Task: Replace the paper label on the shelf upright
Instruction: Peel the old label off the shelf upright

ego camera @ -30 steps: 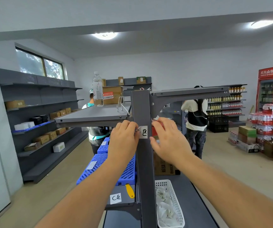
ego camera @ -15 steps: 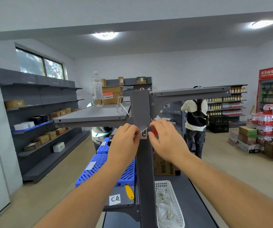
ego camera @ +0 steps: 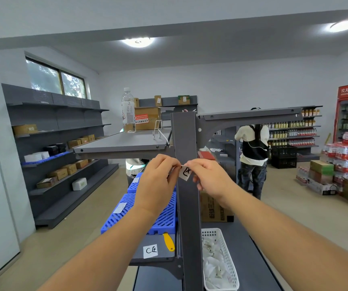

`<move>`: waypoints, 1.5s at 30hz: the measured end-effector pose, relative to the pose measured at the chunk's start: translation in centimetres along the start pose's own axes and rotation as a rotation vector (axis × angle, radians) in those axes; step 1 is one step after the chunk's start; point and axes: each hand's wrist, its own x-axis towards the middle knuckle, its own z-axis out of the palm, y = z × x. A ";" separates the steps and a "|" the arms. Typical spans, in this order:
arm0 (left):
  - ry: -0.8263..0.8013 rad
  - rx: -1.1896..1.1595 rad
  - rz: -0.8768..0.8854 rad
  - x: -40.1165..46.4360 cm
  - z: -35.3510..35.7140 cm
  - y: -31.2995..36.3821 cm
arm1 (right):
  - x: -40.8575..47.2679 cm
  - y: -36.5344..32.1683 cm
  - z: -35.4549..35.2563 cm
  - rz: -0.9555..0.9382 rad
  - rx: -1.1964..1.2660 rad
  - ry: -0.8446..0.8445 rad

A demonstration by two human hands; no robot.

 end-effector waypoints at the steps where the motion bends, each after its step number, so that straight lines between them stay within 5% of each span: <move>1: 0.001 -0.002 -0.004 0.0 0.0 0.1 | 0.0 0.0 0.2 0.054 0.107 -0.017; 7: -0.050 -0.053 -0.056 -0.1 -0.1 0.7 | 0.0 0.7 0.3 0.121 0.327 0.009; 14: -0.021 -0.326 -0.433 0.2 -0.4 2.6 | -0.4 0.7 0.5 0.107 0.294 0.073; 20: -0.065 -0.165 -0.300 0.4 0.0 2.8 | 0.1 0.7 0.8 0.177 0.419 0.161; 25: -0.123 -0.139 -0.172 0.1 0.0 2.5 | 0.2 0.8 0.2 0.205 0.636 0.054; 33: -0.140 -0.336 -0.338 -0.2 0.0 3.1 | -0.4 1.5 -0.3 0.198 0.568 -0.011; 45: -0.164 -0.185 -0.277 -0.6 -0.3 3.2 | -1.4 2.0 -1.0 0.304 0.647 -0.097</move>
